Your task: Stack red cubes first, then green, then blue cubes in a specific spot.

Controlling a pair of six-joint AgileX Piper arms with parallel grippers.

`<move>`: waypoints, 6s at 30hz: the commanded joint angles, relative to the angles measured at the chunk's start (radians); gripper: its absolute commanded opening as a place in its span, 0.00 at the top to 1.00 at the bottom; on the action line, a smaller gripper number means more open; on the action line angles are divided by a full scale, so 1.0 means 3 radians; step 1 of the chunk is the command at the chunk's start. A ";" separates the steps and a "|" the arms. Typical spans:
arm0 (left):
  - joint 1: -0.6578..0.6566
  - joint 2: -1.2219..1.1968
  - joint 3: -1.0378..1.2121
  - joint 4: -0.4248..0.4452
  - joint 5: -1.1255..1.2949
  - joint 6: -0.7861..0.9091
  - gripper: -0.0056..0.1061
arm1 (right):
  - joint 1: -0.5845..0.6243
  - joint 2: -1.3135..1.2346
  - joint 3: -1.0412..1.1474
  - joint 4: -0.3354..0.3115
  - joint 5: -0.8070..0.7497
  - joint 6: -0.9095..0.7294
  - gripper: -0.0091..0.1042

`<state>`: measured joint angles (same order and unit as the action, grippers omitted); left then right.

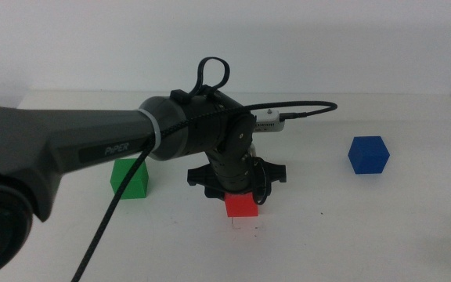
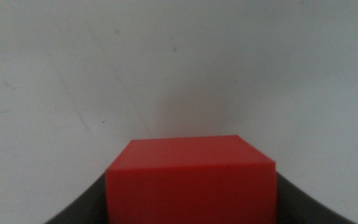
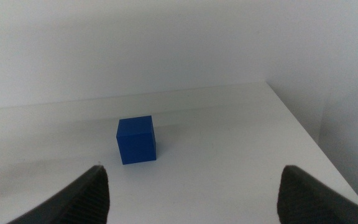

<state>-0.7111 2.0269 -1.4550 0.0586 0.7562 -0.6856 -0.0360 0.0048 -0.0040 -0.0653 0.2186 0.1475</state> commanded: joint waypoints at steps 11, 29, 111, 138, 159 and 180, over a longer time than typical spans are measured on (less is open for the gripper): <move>-0.0095 0.0068 -0.0012 -0.0021 -0.0031 -0.0099 0.96 | -0.0017 -0.0016 0.0013 -0.0020 -0.0030 -0.0025 0.14; -0.0055 -0.0372 -0.0041 0.0220 0.0248 0.0028 0.11 | -0.0017 -0.0016 0.0013 -0.0020 -0.0030 -0.0025 0.14; -0.0027 -0.0092 -0.0381 -0.0195 0.0547 0.0383 0.30 | -0.0017 -0.0016 0.0013 -0.0020 -0.0030 -0.0025 0.14; 0.0521 -0.4046 0.0771 -0.1062 0.0840 0.2569 0.11 | -0.0017 -0.0016 0.0013 -0.0020 -0.0030 -0.0025 0.14; 0.0521 -0.4390 0.0870 -0.1004 0.0828 0.2471 0.11 | -0.0017 0.0443 -0.0474 0.0102 -0.0338 0.0321 0.14; 0.0521 -0.4390 0.0870 -0.0923 0.0796 0.2471 0.11 | 0.0382 0.4900 -0.3957 -0.0109 0.1858 -0.0040 0.14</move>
<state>-0.5578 0.7114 -1.1974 -0.2235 1.0096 0.0555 0.0451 1.4196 -1.1363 -0.0515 0.7576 0.1404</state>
